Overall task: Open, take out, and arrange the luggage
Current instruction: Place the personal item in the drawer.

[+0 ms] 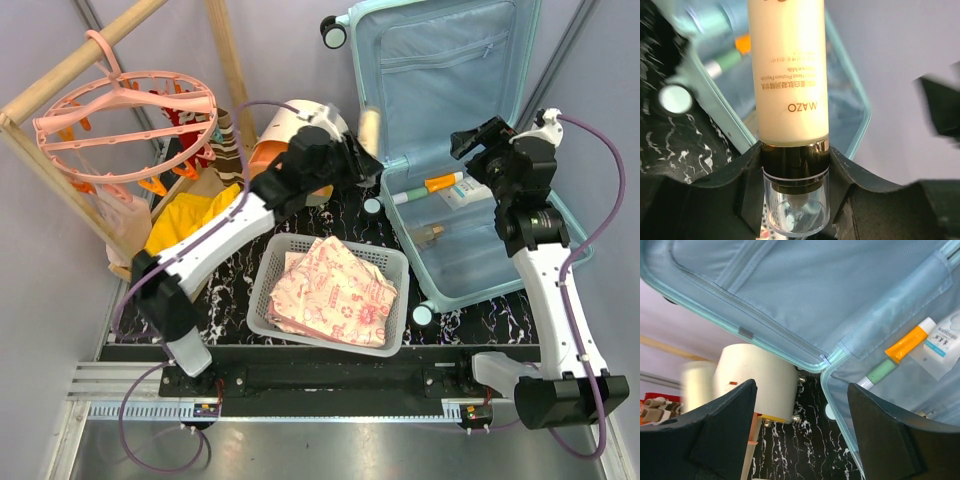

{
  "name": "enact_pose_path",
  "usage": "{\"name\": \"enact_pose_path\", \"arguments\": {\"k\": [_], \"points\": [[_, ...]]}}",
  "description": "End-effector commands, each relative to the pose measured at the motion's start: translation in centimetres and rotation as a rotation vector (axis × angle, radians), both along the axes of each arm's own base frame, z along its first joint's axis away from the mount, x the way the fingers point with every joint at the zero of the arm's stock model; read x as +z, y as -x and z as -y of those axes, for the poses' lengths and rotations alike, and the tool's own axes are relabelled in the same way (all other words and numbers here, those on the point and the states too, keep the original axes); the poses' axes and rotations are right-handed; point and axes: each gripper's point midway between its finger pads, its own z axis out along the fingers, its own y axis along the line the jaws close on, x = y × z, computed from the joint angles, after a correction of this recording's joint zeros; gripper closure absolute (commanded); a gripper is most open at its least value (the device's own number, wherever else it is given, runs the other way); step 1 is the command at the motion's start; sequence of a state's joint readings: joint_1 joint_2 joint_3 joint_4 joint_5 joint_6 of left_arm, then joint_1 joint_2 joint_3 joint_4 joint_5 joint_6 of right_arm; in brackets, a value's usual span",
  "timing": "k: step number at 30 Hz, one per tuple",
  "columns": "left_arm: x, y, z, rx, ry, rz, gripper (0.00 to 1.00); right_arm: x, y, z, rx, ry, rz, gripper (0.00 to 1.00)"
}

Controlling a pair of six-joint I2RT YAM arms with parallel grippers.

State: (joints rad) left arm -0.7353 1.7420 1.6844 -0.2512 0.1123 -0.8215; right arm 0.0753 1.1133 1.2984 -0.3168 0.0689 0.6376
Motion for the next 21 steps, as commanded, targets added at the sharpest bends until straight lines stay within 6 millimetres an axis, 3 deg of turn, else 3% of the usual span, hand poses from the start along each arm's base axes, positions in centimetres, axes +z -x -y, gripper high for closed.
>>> {"name": "enact_pose_path", "arguments": {"k": [1,7,13,21], "points": [[9.1,-2.6,-7.3,0.422,0.181,0.186,1.00,-1.4,-1.7,-0.1,-0.006,-0.022,-0.046,0.18],[8.6,-3.5,-12.2,0.687,0.233,0.156,1.00,-2.7,-2.6,-1.4,0.047,-0.083,-0.082,0.18],[9.5,-5.2,-13.5,0.796,0.286,0.144,1.00,-2.5,-2.5,-2.3,0.098,-0.097,-0.076,0.18],[7.7,-6.9,-15.4,0.917,0.338,0.038,0.98,-2.7,-2.0,-2.7,0.110,-0.133,-0.074,0.18]]}}
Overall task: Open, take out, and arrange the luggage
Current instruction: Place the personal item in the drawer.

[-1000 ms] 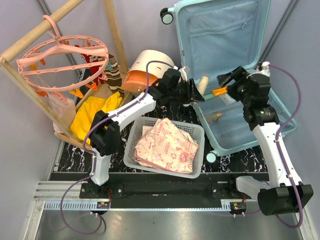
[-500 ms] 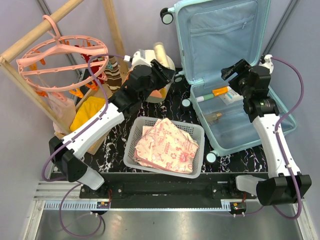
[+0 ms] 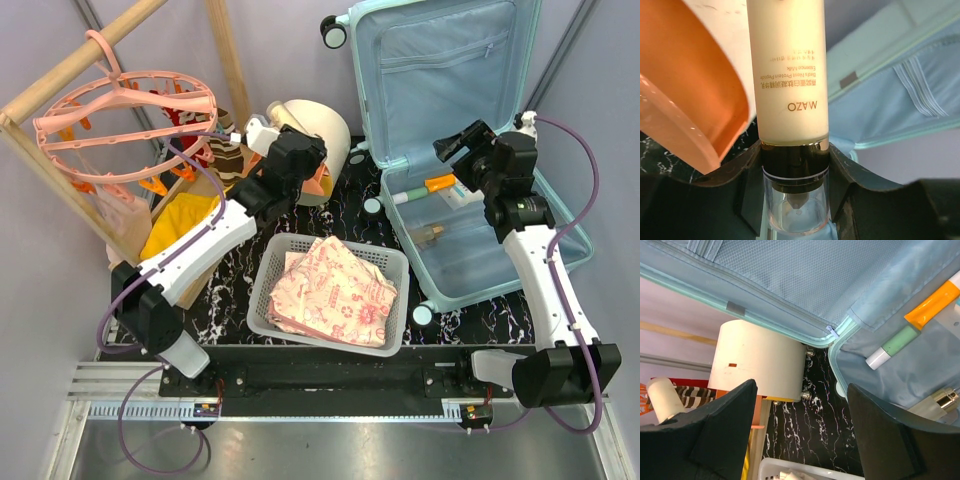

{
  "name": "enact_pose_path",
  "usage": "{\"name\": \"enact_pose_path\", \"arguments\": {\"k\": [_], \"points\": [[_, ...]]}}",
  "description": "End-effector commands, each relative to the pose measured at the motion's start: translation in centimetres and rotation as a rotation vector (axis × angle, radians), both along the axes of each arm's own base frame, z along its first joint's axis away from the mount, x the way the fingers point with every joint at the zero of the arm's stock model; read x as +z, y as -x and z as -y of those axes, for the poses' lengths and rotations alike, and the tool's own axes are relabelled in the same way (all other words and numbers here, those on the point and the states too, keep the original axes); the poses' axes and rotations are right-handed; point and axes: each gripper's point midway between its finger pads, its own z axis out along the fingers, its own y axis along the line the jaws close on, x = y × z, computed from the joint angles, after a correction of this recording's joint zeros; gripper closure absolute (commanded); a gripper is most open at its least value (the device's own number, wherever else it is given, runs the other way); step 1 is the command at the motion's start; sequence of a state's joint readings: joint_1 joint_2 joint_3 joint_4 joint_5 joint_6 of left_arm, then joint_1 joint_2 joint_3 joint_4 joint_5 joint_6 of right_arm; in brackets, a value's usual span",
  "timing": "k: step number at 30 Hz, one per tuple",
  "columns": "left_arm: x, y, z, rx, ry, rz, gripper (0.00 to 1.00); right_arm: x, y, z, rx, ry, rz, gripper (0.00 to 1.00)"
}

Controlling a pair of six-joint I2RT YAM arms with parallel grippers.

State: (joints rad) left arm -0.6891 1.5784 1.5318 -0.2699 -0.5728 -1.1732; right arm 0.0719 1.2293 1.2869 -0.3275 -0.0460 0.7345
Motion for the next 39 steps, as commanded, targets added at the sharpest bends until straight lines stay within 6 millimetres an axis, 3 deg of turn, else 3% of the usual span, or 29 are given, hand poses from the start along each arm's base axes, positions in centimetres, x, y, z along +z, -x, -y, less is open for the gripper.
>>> {"name": "enact_pose_path", "arguments": {"k": [1,9,18,27,39], "points": [[5.8,-1.4,-2.3,0.137,0.158,0.114,0.97,2.2,0.5,-0.4,0.014,-0.033,0.075,0.18],[3.5,-3.8,-2.4,0.160,0.228,0.061,0.96,2.1,0.8,-1.0,0.041,-0.067,0.076,0.18],[4.1,-5.8,-1.0,0.143,0.253,0.066,0.93,2.0,0.9,-1.3,0.058,-0.077,0.073,0.18],[1.4,-5.4,-1.6,0.167,0.257,0.005,0.86,1.5,0.6,-1.4,0.058,-0.080,0.061,0.18],[-0.5,-5.0,-2.7,0.213,0.278,-0.042,0.81,1.2,0.3,-1.9,0.081,-0.095,0.049,0.18]]}}
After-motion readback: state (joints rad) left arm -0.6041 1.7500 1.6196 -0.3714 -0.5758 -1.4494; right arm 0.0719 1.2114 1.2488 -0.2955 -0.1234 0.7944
